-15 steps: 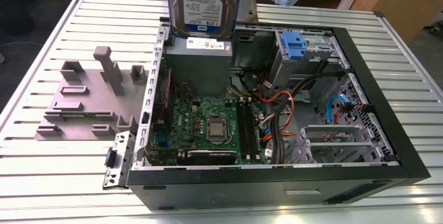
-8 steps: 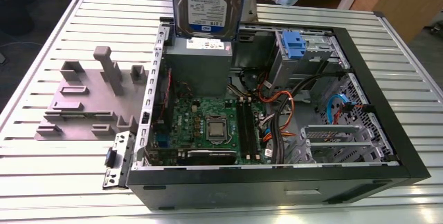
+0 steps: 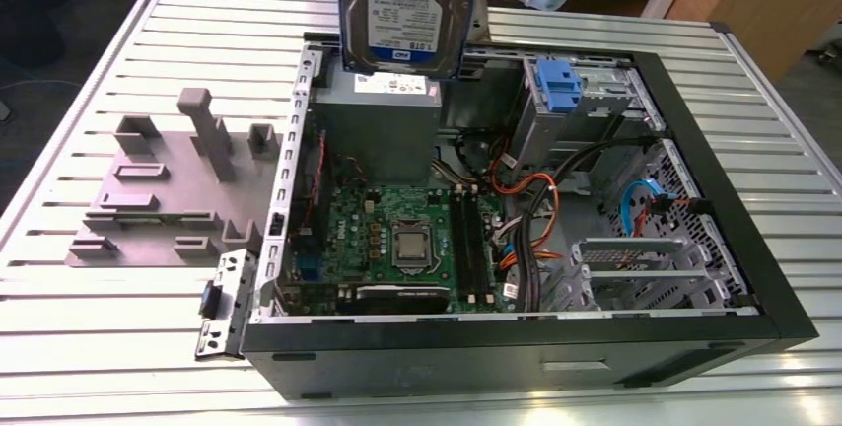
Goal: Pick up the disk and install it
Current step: 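Pick up the disk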
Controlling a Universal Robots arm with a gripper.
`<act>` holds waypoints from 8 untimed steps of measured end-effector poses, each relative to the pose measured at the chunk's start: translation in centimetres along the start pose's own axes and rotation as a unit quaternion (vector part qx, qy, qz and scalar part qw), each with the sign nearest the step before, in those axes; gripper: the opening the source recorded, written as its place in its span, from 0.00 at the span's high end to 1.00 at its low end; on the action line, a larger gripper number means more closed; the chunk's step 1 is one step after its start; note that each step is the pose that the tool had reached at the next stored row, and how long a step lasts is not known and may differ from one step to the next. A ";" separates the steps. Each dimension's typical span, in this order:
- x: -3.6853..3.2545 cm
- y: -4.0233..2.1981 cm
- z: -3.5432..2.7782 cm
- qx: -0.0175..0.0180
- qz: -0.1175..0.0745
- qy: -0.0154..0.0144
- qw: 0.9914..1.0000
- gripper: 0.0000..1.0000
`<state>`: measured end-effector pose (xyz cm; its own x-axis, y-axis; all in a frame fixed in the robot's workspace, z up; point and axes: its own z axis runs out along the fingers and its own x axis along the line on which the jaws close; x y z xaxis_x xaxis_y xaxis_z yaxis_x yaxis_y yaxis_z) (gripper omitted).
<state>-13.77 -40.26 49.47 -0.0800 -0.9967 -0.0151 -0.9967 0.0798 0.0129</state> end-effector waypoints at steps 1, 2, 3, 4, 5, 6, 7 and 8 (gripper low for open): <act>0.00 -0.10 0.00 0.000 0.001 0.000 1.000 0.63; 0.00 -0.21 0.00 0.000 0.001 0.000 1.000 0.63; -0.01 -0.31 -0.01 0.000 0.002 0.000 1.000 0.63; -0.01 -0.43 0.00 0.000 0.002 0.000 1.000 0.63; -0.02 -0.54 -0.01 0.000 0.003 0.000 1.000 0.63; -0.02 -0.66 -0.01 0.000 0.003 0.000 1.000 0.63; -0.02 -0.77 -0.01 0.000 0.004 0.000 1.000 0.63; -0.03 -0.87 -0.01 0.000 0.004 0.000 1.000 0.63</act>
<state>-12.90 -40.30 49.47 -0.0883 -0.9960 -0.0151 -0.9960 0.0881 0.0129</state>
